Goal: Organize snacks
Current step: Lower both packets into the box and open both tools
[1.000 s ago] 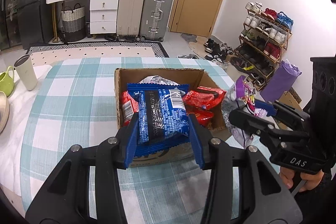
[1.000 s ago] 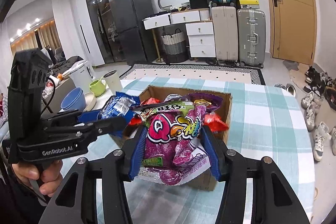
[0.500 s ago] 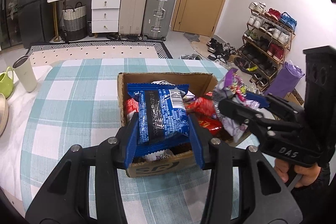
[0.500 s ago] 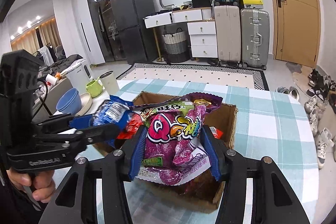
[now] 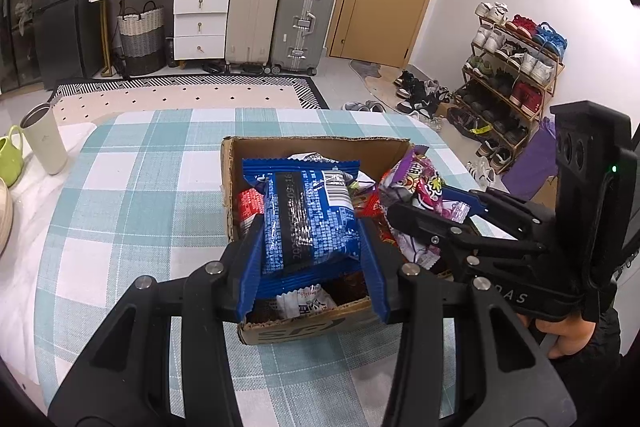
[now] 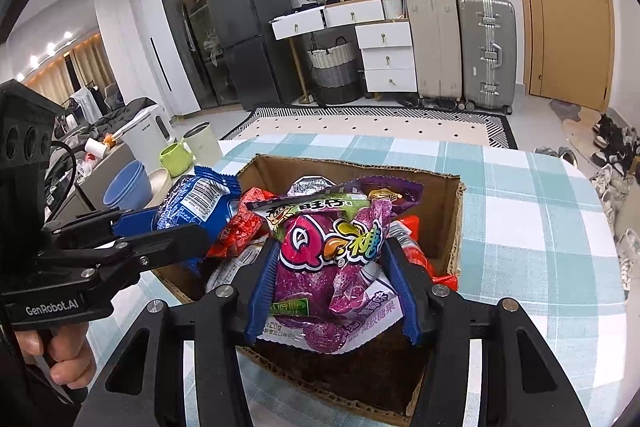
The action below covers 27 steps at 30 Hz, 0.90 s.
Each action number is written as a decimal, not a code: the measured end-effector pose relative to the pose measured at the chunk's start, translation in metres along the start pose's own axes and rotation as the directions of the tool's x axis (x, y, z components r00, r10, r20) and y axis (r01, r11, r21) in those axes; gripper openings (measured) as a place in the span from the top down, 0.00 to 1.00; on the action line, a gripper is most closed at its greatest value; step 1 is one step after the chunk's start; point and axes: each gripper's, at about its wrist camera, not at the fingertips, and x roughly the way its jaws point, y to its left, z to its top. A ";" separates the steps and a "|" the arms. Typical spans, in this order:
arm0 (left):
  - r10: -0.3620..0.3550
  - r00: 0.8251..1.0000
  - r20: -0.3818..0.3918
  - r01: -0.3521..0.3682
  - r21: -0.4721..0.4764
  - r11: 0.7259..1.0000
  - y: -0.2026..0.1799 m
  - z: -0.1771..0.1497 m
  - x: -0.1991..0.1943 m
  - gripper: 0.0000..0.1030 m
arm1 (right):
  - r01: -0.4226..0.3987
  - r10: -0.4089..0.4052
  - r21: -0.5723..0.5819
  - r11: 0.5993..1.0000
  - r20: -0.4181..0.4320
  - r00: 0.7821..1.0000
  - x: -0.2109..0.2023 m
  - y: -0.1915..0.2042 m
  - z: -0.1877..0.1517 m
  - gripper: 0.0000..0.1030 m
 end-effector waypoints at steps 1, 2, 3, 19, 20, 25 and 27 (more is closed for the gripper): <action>0.000 1.000 -0.002 0.000 0.000 1.000 0.000 0.001 0.003 0.60 | -0.005 0.005 0.004 1.000 -0.002 1.000 0.001 -0.001 -0.001 0.49; 0.000 1.000 -0.003 0.000 -0.001 1.000 0.001 0.001 0.004 0.60 | -0.019 0.019 0.015 1.000 -0.004 1.000 0.003 -0.003 -0.002 0.49; 0.000 1.000 -0.004 0.000 0.000 1.000 0.000 0.001 0.005 0.60 | -0.026 0.026 0.022 0.999 -0.003 1.000 0.004 -0.005 -0.001 0.49; -0.005 1.000 -0.015 0.005 0.015 1.000 -0.007 0.003 0.022 0.60 | 0.006 -0.007 0.017 1.000 0.063 0.998 -0.008 -0.020 0.017 0.39; -0.005 1.000 -0.015 0.005 0.018 1.000 -0.008 0.003 0.022 0.60 | -0.014 0.013 0.015 1.000 0.065 0.998 -0.011 -0.020 0.017 0.38; -0.003 1.000 -0.016 0.004 0.016 1.000 -0.007 0.003 0.024 0.60 | 0.014 -0.017 0.030 0.999 0.083 0.996 -0.022 -0.023 0.012 0.27; -0.005 1.000 -0.019 0.006 0.015 1.000 -0.007 0.003 0.025 0.60 | 0.020 -0.023 0.034 0.999 0.090 0.996 -0.026 -0.024 0.010 0.19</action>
